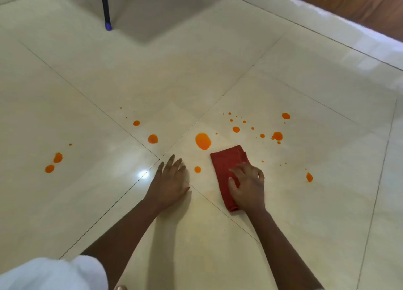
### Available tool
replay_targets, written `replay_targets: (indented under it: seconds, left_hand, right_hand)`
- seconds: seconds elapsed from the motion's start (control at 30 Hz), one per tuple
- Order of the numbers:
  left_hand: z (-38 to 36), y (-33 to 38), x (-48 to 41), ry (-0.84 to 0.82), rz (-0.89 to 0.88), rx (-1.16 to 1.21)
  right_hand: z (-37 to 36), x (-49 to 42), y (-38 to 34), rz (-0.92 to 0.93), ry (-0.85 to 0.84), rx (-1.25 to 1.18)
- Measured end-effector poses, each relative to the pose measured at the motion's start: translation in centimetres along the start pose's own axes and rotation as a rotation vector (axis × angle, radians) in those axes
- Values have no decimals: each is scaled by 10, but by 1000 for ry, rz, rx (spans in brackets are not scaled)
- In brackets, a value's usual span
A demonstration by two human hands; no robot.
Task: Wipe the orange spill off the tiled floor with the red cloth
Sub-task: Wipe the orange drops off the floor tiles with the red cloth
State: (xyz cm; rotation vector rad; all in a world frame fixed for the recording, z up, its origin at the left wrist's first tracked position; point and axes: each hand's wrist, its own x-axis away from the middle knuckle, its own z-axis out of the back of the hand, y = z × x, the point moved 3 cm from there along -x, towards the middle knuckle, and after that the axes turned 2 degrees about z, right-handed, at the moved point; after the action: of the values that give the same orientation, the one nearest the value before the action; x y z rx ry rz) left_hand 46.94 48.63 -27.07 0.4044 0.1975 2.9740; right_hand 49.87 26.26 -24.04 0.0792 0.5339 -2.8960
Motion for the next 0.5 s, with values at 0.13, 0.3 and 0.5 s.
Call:
replay_targets:
  seconds: [0.13, 0.3, 0.5]
  left_hand:
    - [-10, -32, 18, -26, 147, -48]
    - [-24, -57, 41, -139, 229, -68]
    - [-31, -61, 43, -221, 249, -14]
  right_hand:
    - [-44, -20, 14, 81, -304, 82]
    - [-71, 15, -19, 82, -243, 175]
    - [-111, 23, -111, 315, -251, 140]
